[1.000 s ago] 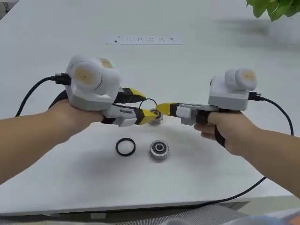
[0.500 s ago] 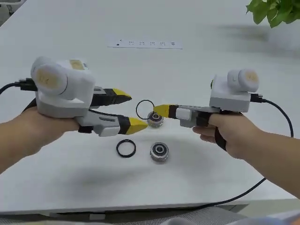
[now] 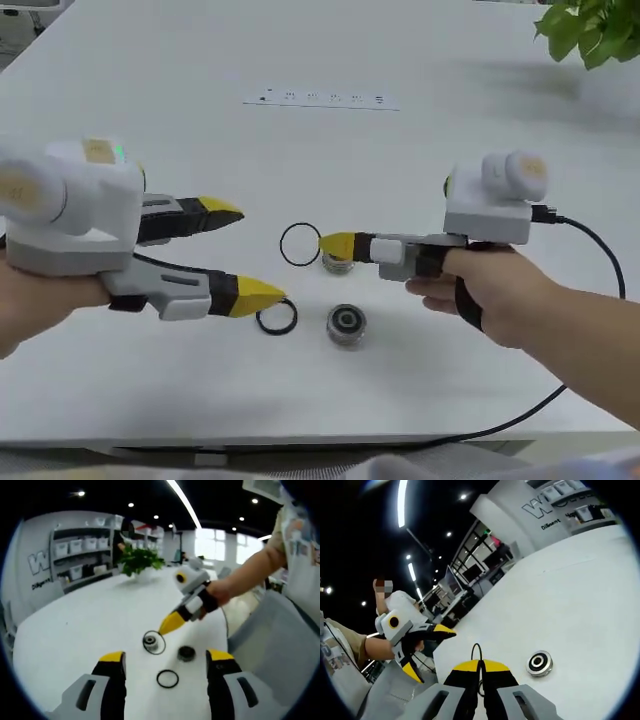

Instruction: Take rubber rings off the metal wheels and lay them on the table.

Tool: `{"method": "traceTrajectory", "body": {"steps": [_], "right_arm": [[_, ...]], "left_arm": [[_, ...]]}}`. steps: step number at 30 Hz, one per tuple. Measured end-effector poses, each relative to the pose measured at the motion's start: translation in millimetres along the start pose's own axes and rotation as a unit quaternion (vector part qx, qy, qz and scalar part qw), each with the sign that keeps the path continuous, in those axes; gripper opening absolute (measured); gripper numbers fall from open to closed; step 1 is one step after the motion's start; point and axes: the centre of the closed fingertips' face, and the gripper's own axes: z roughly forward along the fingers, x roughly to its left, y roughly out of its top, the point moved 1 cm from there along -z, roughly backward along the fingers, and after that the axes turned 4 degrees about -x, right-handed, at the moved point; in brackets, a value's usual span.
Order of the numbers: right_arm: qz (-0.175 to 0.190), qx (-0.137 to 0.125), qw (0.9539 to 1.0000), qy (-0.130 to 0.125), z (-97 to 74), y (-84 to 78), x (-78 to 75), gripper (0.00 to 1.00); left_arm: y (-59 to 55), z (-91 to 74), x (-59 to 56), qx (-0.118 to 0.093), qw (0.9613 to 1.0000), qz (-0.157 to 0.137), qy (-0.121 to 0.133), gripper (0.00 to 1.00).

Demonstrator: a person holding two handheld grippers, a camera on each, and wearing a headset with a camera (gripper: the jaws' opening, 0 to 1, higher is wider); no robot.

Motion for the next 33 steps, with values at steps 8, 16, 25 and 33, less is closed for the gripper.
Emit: {"method": "traceTrajectory", "body": {"steps": [8, 16, 25, 33], "right_arm": [[0.010, 0.027, 0.9996, 0.005, 5.7, -14.6, 3.8, 0.00], [0.021, 0.067, 0.9975, 0.008, 12.4, -35.9, 4.6, 0.00], [0.025, 0.097, 0.9949, 0.006, 20.9, -50.4, 4.0, 0.00], [0.028, 0.126, 0.9916, -0.003, 24.5, -62.7, -2.4, 0.00]], "left_arm": [[-5.6, -9.6, -5.5, 0.000, 1.0000, -0.005, -0.003, 0.75], [-13.5, -17.3, -8.0, 0.004, 0.9999, -0.012, -0.002, 0.80], [-20.3, -23.4, -9.8, 0.008, 0.9998, -0.019, 0.002, 0.81], [-22.9, -26.9, -9.2, 0.008, 0.9997, -0.024, 0.006, 0.80]]}}
